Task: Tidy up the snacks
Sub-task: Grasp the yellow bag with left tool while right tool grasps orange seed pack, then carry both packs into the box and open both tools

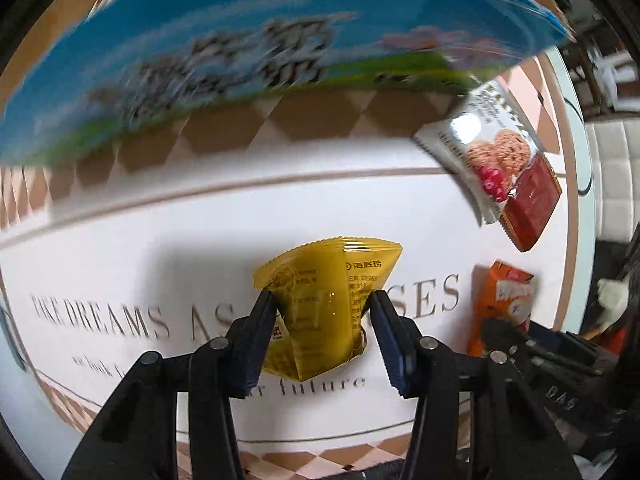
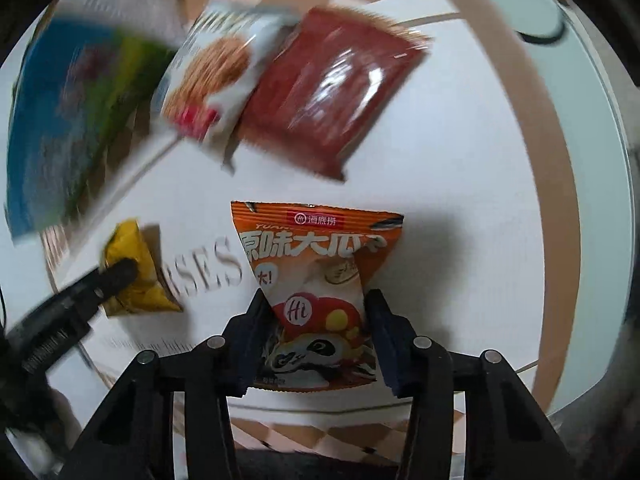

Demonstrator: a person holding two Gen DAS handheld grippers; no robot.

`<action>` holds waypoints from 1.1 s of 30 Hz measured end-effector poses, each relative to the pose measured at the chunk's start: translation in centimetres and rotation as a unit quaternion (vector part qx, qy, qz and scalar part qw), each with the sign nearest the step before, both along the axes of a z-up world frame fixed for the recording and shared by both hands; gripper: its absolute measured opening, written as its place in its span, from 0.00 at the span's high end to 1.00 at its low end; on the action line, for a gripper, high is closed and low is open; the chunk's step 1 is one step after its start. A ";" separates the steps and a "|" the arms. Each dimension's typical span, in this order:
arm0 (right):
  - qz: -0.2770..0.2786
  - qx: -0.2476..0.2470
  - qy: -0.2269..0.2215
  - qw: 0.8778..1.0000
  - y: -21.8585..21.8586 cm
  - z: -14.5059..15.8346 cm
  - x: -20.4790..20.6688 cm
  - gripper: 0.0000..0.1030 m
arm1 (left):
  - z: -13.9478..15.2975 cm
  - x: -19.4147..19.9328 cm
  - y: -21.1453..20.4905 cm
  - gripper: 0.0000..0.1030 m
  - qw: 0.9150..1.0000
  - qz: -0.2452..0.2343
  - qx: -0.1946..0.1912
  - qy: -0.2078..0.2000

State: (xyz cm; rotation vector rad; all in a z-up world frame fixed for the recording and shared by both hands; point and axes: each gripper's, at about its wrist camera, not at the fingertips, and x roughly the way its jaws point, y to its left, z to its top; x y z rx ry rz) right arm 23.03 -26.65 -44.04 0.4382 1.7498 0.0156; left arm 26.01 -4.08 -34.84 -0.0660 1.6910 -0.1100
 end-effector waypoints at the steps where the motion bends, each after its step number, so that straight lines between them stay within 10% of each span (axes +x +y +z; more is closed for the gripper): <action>1: 0.016 -0.005 0.002 1.000 0.5 0.0 0.0 0.51 | -0.4 -0.3 0.5 0.53 1.000 0.005 -0.004 0.003; 14: 0.080 -0.060 -0.010 0.995 6.6 0.1 2.4 0.56 | -3.6 -1.8 -0.6 0.56 1.000 -0.001 -0.002 0.002; 24: 0.066 -0.019 -0.050 0.996 7.6 4.6 2.7 0.63 | 4.4 -3.0 1.8 0.57 0.997 0.034 -0.054 -0.038; 33: 0.074 0.059 -0.150 0.984 9.5 16.5 7.4 0.63 | 14.8 1.5 5.2 0.57 0.985 0.070 -0.103 -0.123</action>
